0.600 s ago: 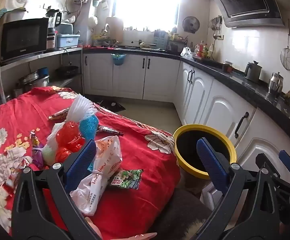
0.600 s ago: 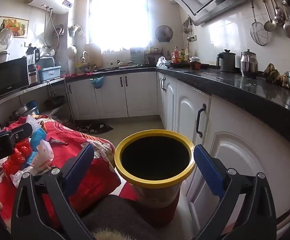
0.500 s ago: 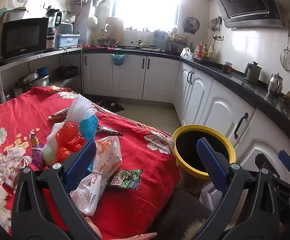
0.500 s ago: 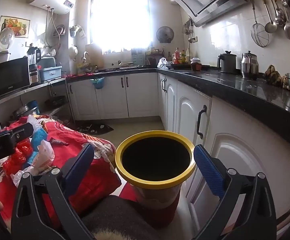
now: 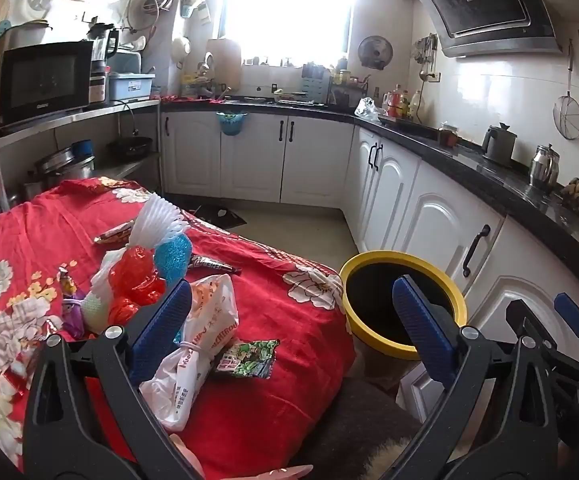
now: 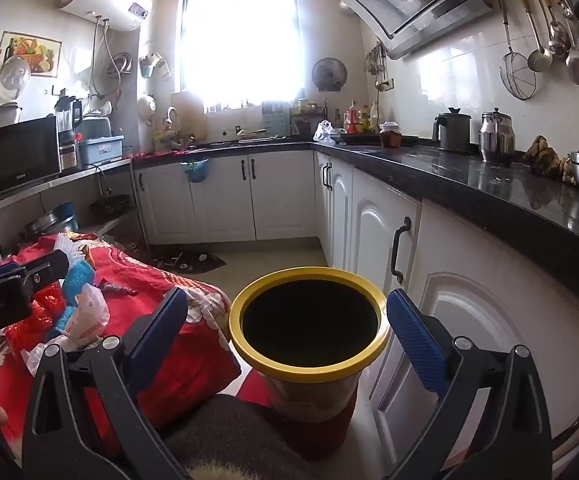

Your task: Collect trash

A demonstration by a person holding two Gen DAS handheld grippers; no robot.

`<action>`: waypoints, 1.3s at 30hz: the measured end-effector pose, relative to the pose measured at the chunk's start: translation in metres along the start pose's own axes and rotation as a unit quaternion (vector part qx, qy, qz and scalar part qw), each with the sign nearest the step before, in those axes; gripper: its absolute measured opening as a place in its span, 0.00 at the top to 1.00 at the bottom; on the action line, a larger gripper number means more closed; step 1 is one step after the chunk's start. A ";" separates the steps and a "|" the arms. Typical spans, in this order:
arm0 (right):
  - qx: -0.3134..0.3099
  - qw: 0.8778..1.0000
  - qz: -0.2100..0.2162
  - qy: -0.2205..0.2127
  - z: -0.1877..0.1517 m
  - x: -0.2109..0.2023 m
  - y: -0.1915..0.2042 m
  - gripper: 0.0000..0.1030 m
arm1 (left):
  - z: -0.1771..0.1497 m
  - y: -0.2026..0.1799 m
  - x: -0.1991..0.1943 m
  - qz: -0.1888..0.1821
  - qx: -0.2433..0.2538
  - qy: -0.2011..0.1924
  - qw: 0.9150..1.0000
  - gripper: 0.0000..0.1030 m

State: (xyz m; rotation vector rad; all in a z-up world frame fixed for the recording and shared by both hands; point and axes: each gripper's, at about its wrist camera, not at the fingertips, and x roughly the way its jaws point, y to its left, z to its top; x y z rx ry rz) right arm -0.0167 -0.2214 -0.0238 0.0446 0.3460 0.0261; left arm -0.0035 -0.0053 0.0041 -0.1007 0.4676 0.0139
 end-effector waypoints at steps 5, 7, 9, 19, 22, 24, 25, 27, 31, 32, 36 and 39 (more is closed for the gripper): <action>0.001 1.000 -0.001 -0.001 0.002 -0.001 -0.001 0.06 | -0.001 0.000 0.000 0.000 0.001 -0.001 1.000 0.10; 0.002 1.000 -0.001 -0.002 0.003 -0.001 -0.002 0.06 | 0.000 -0.001 -0.002 0.000 0.001 -0.002 1.000 0.10; 0.001 1.000 -0.001 -0.001 0.003 -0.001 -0.002 0.06 | 0.000 -0.001 -0.002 0.000 0.000 -0.002 1.000 0.10; 0.001 1.000 -0.001 -0.002 0.003 -0.002 -0.001 0.06 | 0.000 -0.001 -0.003 -0.001 0.000 -0.003 1.000 0.10; 0.001 1.000 -0.001 -0.002 0.003 -0.002 -0.001 0.06 | 0.000 -0.001 -0.003 -0.001 0.000 -0.003 1.000 0.10; 0.001 1.000 -0.001 -0.002 0.003 -0.002 -0.001 0.06 | 0.000 -0.001 -0.003 -0.001 0.000 -0.003 1.000 0.10; 0.001 1.000 -0.001 -0.002 0.002 -0.002 -0.001 0.06 | 0.000 -0.001 -0.003 -0.001 0.000 -0.004 1.000 0.10; 0.001 1.000 -0.001 -0.002 0.002 -0.002 0.000 0.06 | 0.000 -0.001 -0.003 -0.001 0.000 -0.004 1.000 0.10; 0.001 1.000 -0.001 -0.002 0.002 -0.002 0.000 0.06 | 0.000 -0.001 -0.003 0.000 0.000 -0.005 1.000 0.10; 0.000 1.000 -0.001 -0.002 0.002 -0.002 -0.001 0.06 | 0.000 -0.001 -0.003 -0.001 0.000 -0.004 1.000 0.10; -0.001 1.000 0.000 -0.004 0.003 -0.003 0.000 0.06 | 0.000 0.000 -0.003 -0.001 0.000 -0.005 1.000 0.10; -0.002 1.000 0.001 -0.004 0.004 -0.003 0.000 0.06 | 0.000 0.000 -0.003 -0.001 0.000 -0.005 1.000 0.10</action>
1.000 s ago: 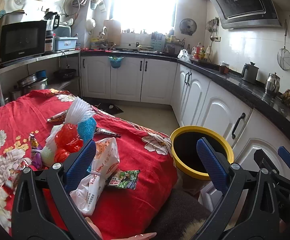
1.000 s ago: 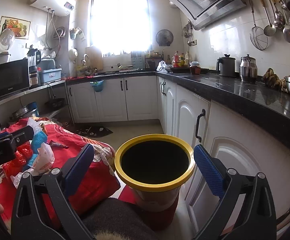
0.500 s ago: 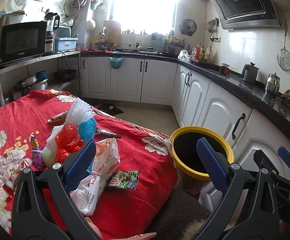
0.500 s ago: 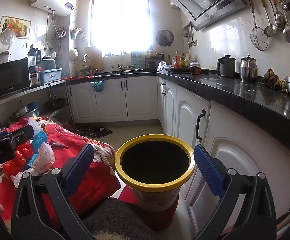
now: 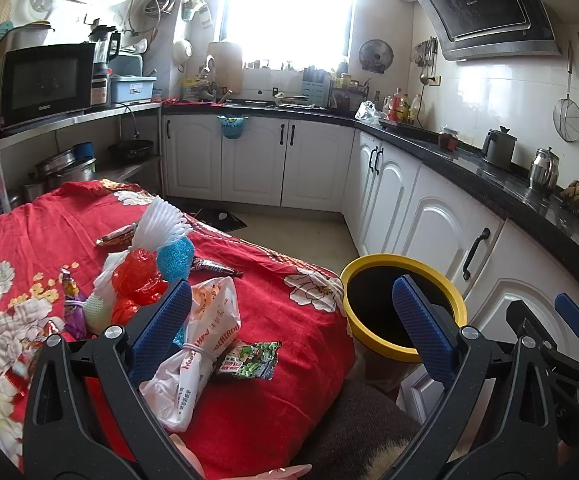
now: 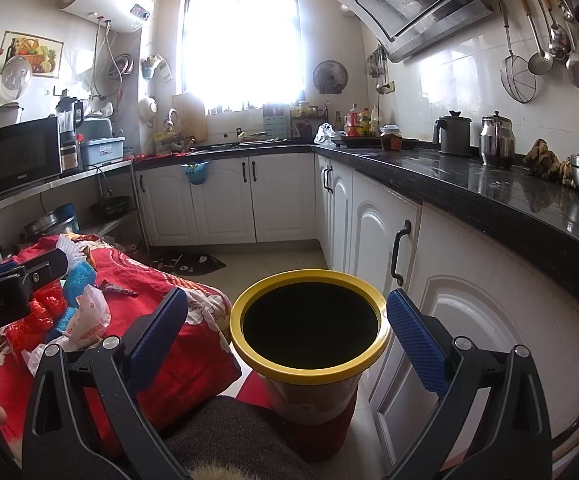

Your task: Collect trash

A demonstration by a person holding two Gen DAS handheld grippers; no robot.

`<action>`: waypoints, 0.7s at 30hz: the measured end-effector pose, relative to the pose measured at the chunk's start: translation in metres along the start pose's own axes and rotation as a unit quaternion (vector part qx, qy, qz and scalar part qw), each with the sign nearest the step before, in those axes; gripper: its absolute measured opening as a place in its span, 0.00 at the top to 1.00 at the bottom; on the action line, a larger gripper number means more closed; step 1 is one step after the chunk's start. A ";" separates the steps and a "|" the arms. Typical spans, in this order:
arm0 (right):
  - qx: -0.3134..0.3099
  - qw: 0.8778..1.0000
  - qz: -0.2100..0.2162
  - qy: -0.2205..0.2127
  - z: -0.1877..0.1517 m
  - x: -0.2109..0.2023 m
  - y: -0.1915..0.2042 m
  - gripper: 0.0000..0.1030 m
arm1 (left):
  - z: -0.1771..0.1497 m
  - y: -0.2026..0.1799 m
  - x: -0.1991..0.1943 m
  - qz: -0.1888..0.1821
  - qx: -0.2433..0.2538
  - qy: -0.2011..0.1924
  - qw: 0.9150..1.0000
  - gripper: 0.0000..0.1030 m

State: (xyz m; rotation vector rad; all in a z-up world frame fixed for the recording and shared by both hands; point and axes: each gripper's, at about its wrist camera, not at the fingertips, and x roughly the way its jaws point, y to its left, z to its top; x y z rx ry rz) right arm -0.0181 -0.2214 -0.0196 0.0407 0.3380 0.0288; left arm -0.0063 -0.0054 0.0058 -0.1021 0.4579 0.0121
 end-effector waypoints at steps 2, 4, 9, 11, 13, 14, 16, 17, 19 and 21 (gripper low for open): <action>-0.001 1.000 0.001 0.000 0.001 0.000 0.000 0.06 | 0.000 0.000 0.000 0.001 0.001 0.000 1.000 0.10; -0.003 1.000 0.004 -0.001 0.002 0.000 0.000 0.06 | 0.000 0.000 0.000 0.002 0.000 0.000 1.000 0.10; -0.011 1.000 0.023 0.002 0.006 0.003 0.006 0.06 | 0.006 0.013 -0.001 0.012 -0.012 -0.002 1.000 0.10; -0.015 0.999 0.034 0.002 0.006 0.004 0.011 0.06 | 0.007 0.021 -0.001 0.021 -0.017 -0.002 1.000 0.10; -0.025 0.998 0.050 0.005 0.010 0.007 0.019 0.06 | 0.007 0.034 -0.002 0.030 -0.026 -0.003 0.999 0.10; -0.029 0.998 0.056 0.005 0.010 0.008 0.023 0.06 | 0.007 0.040 -0.002 0.037 -0.031 -0.002 0.999 0.10; -0.040 0.996 0.076 0.006 0.014 0.011 0.034 0.06 | 0.008 0.054 -0.002 0.051 -0.041 -0.002 0.998 0.10; -0.044 0.995 0.084 0.006 0.015 0.013 0.038 0.06 | 0.009 0.060 -0.003 0.057 -0.044 -0.004 0.997 0.10; -0.051 0.993 0.106 0.010 0.020 0.018 0.050 0.06 | 0.010 0.075 -0.005 0.074 -0.053 -0.007 0.996 0.10; -0.056 0.990 0.128 0.015 0.023 0.022 0.063 0.06 | 0.012 0.091 -0.008 0.094 -0.062 -0.010 0.994 0.10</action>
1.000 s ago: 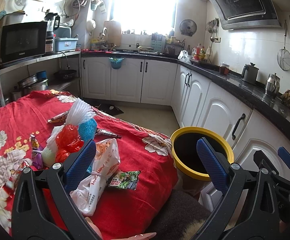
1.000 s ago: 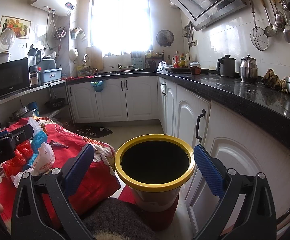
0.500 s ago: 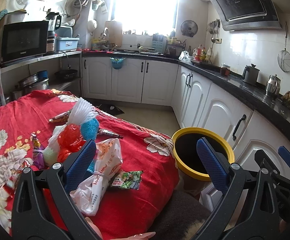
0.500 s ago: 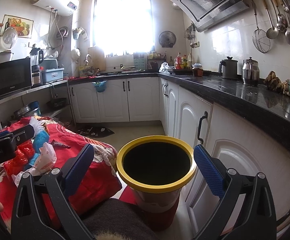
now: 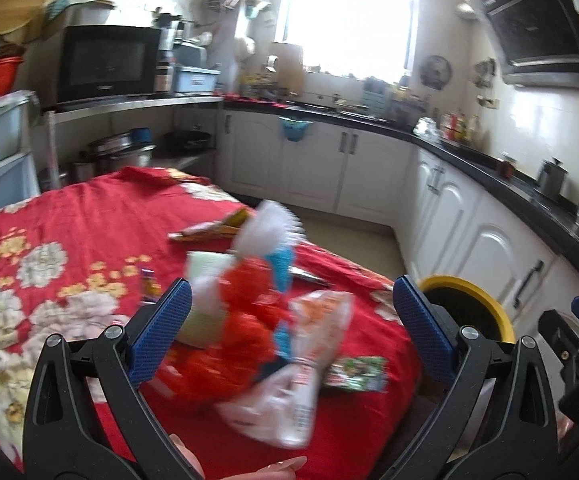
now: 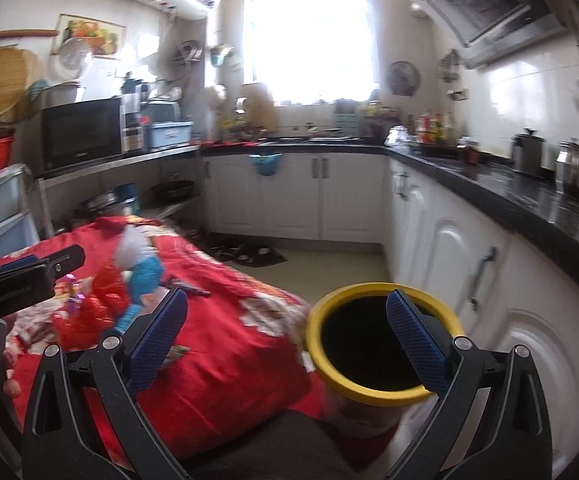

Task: Collect trash
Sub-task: 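Grasp the purple snack wrapper with the left tool while the right tool grasps the white plastic net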

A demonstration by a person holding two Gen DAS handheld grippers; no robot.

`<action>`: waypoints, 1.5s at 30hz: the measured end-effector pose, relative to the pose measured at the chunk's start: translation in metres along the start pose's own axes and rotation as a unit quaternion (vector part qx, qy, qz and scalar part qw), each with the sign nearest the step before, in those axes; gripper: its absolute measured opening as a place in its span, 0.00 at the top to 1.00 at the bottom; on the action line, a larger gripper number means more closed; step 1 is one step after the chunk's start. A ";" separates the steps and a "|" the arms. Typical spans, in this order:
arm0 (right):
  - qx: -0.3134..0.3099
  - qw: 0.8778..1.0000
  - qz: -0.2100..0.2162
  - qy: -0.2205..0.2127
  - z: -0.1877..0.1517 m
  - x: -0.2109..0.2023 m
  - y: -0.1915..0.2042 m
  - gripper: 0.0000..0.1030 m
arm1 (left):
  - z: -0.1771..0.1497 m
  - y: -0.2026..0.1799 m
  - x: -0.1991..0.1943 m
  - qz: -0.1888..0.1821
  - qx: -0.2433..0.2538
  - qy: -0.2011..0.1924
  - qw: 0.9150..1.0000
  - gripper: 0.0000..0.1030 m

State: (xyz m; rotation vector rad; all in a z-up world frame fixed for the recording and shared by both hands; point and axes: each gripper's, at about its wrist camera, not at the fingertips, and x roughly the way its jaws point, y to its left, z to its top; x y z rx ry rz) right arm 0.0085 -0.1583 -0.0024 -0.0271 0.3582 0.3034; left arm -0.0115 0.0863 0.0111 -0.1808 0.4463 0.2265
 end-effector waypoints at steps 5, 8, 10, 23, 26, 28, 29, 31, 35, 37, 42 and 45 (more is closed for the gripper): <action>-0.011 0.998 0.058 0.000 0.017 0.016 0.030 0.06 | 0.006 0.041 -0.001 0.044 -0.026 -0.003 0.999 0.10; -0.014 0.996 0.091 0.002 0.028 0.027 0.049 0.06 | 0.010 0.061 -0.002 0.066 -0.037 -0.005 0.997 0.10; -0.019 0.994 0.106 0.003 0.036 0.035 0.059 0.06 | 0.012 0.073 -0.003 0.079 -0.046 -0.006 0.996 0.10; -0.042 0.981 0.182 0.041 0.073 0.096 0.125 0.06 | 0.015 0.125 -0.001 0.131 -0.057 0.017 0.990 0.10; -0.051 0.980 0.186 0.056 0.075 0.113 0.136 0.06 | 0.012 0.136 0.002 0.143 -0.054 0.030 0.988 0.10; -0.055 0.978 0.188 0.067 0.076 0.126 0.141 0.06 | 0.009 0.142 0.007 0.148 -0.045 0.046 0.987 0.10; -0.059 0.977 0.190 0.075 0.077 0.133 0.144 0.06 | 0.007 0.145 0.009 0.150 -0.039 0.053 0.986 0.10; -0.066 0.976 0.190 0.087 0.075 0.144 0.148 0.06 | 0.003 0.149 0.017 0.152 -0.020 0.076 0.985 0.10; -0.075 0.967 0.199 0.137 0.072 0.179 0.157 0.06 | -0.013 0.164 0.032 0.139 -0.010 0.123 0.983 0.10; -0.079 0.964 0.199 0.159 0.068 0.196 0.161 0.06 | -0.020 0.171 0.035 0.116 -0.023 0.137 0.983 0.10; -0.089 0.954 0.207 0.200 0.060 0.227 0.171 0.30 | -0.035 0.180 0.044 0.091 -0.028 0.169 0.981 0.15; -0.092 0.945 0.222 0.223 0.055 0.239 0.174 0.52 | -0.043 0.182 0.048 0.065 -0.033 0.185 0.980 0.23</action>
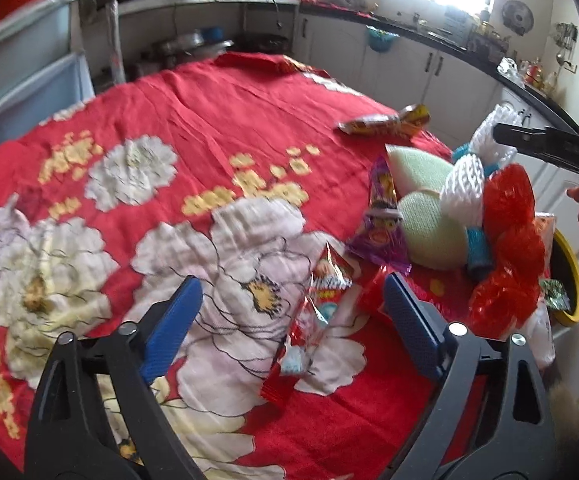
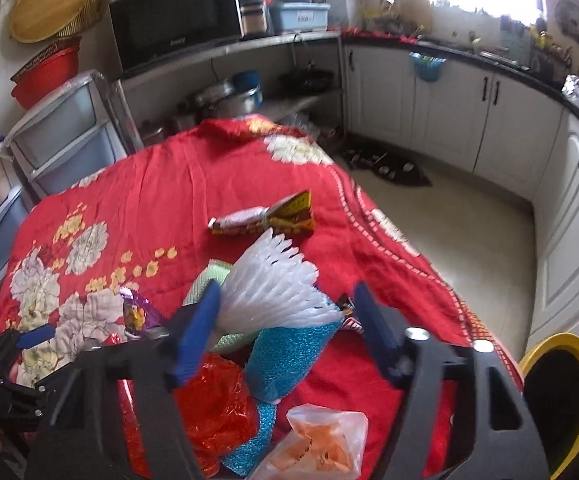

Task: Collect trash
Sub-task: 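Grasp the purple snack wrapper with the left tool while the right tool grasps the white plastic net, then carry the wrapper and white net over the yellow-rimmed bin with both tools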

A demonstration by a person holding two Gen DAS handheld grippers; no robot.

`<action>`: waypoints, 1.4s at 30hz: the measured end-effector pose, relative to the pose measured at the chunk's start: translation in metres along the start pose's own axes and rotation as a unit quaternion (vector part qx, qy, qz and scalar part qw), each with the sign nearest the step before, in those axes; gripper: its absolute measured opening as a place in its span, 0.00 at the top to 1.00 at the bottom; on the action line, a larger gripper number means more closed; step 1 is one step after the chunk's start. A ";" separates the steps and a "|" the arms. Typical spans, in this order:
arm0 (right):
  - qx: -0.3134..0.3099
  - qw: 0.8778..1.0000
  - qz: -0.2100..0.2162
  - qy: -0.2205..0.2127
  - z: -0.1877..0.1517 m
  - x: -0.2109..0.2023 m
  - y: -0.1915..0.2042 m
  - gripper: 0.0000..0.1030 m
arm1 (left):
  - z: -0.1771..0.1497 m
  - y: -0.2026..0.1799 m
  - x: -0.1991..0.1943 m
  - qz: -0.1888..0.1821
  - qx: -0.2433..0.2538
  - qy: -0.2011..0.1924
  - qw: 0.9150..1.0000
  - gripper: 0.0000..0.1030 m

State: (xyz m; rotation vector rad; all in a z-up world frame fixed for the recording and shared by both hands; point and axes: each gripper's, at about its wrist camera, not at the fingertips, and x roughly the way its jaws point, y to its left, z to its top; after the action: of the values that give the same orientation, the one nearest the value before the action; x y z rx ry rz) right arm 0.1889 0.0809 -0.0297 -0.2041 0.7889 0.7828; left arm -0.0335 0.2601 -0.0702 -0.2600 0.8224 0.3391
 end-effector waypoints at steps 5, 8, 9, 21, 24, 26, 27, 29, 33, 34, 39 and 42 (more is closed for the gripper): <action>-0.011 1.000 0.020 -0.009 0.000 -0.002 0.003 0.79 | -0.005 -0.002 0.012 -0.026 0.004 0.033 0.999 0.42; -0.018 0.999 0.025 -0.027 0.001 -0.010 0.007 0.92 | -0.010 0.003 0.018 -0.036 -0.006 0.052 0.998 0.58; -0.020 0.999 0.027 -0.031 0.003 -0.013 0.007 0.93 | -0.011 0.004 0.021 -0.033 -0.008 0.056 0.998 0.67; -0.041 0.995 0.042 -0.077 0.004 -0.050 0.010 0.94 | -0.002 0.013 -0.005 -0.042 -0.031 0.012 0.999 0.92; -0.034 0.995 0.041 -0.090 0.003 -0.064 0.005 0.94 | 0.007 0.007 -0.019 -0.045 -0.028 -0.011 0.999 0.92; -0.031 0.994 0.037 -0.101 0.002 -0.074 0.001 0.94 | 0.015 0.000 -0.029 -0.048 -0.020 -0.026 0.998 0.92; -0.029 0.993 0.033 -0.107 0.001 -0.080 -0.002 0.94 | 0.019 -0.004 -0.034 -0.050 -0.015 -0.034 0.998 0.92; -0.026 0.992 0.027 -0.117 0.000 -0.091 -0.007 0.94 | 0.027 -0.012 -0.041 -0.058 -0.010 -0.047 0.997 0.92; -0.016 0.991 0.014 -0.132 -0.005 -0.112 -0.021 0.94 | 0.046 -0.038 -0.052 -0.072 0.012 -0.072 0.995 0.92; -0.014 0.991 0.009 -0.135 -0.007 -0.117 -0.026 0.94 | 0.050 -0.043 -0.052 -0.075 0.017 -0.075 0.994 0.92; -0.001 0.989 -0.020 -0.148 -0.019 -0.142 -0.048 0.94 | 0.064 -0.076 -0.057 -0.097 0.043 -0.090 0.990 0.92; 0.011 0.987 -0.037 -0.154 -0.028 -0.157 -0.065 0.94 | 0.071 -0.099 -0.058 -0.114 0.057 -0.095 0.987 0.92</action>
State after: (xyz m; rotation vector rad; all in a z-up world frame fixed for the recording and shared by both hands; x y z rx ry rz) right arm 0.1486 -0.0639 0.0536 -0.0880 0.4938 0.7142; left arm 0.0159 0.1838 0.0289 -0.2089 0.6139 0.0991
